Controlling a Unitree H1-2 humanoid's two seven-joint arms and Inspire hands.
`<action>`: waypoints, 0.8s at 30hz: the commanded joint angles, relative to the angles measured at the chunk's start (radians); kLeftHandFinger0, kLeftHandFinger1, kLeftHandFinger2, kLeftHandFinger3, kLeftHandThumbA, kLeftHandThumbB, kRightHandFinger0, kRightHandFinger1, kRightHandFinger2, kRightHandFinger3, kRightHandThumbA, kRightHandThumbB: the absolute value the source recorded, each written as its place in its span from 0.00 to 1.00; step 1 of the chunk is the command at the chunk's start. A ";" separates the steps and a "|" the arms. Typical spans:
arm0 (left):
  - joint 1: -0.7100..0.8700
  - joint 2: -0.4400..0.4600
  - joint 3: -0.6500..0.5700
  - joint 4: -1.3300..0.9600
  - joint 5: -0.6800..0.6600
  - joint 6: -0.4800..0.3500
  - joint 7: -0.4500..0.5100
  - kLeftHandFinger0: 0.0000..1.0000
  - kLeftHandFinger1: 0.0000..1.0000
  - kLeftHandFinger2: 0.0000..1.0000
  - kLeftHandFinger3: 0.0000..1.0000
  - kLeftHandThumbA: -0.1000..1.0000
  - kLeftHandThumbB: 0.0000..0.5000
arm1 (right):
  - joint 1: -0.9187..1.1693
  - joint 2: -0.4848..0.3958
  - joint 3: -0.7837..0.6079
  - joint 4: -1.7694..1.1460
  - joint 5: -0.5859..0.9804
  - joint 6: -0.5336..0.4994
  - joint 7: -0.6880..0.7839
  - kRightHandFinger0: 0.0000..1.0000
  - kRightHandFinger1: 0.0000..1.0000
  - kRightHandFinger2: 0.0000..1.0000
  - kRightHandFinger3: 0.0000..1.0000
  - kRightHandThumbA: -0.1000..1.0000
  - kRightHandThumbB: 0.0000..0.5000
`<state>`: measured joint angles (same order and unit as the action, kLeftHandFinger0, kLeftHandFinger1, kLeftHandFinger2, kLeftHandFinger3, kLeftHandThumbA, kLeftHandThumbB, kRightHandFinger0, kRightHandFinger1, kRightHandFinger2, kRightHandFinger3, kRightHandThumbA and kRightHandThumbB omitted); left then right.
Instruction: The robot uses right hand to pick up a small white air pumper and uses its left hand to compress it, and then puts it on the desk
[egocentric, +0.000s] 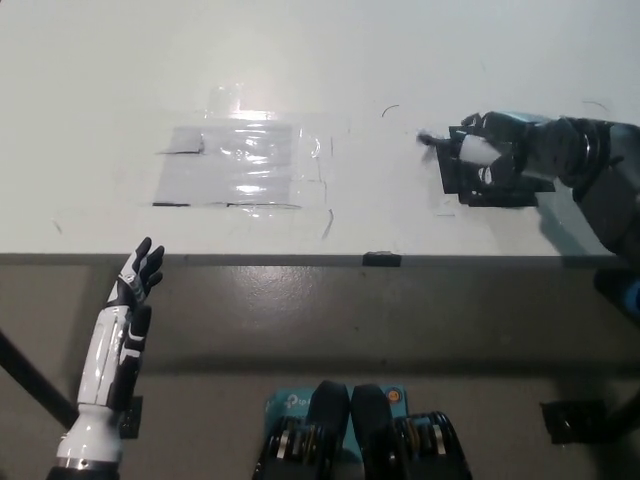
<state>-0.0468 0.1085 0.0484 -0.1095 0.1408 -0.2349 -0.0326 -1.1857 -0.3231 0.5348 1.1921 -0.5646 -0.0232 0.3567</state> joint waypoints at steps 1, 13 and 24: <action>0.001 0.014 -0.008 -0.013 -0.007 -0.041 0.000 1.00 1.00 1.00 1.00 1.00 0.59 | -0.069 -0.031 -0.028 -0.047 0.017 -0.043 -0.007 1.00 1.00 1.00 1.00 0.66 1.00; -0.010 0.015 -0.009 -0.012 -0.006 -0.036 0.001 1.00 1.00 1.00 1.00 1.00 0.60 | -0.048 -0.105 -0.192 -0.401 0.165 -0.080 0.117 1.00 1.00 1.00 1.00 0.87 1.00; -0.074 0.022 -0.020 0.012 -0.018 -0.033 -0.018 1.00 1.00 1.00 1.00 1.00 0.60 | 0.125 -0.131 -0.578 -1.328 0.482 0.215 0.098 1.00 1.00 1.00 1.00 1.00 0.80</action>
<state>-0.0587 0.1065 0.0462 -0.0942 0.1377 -0.2315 -0.0330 -1.1046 -0.4074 0.1929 0.4549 -0.3754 -0.0074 0.4560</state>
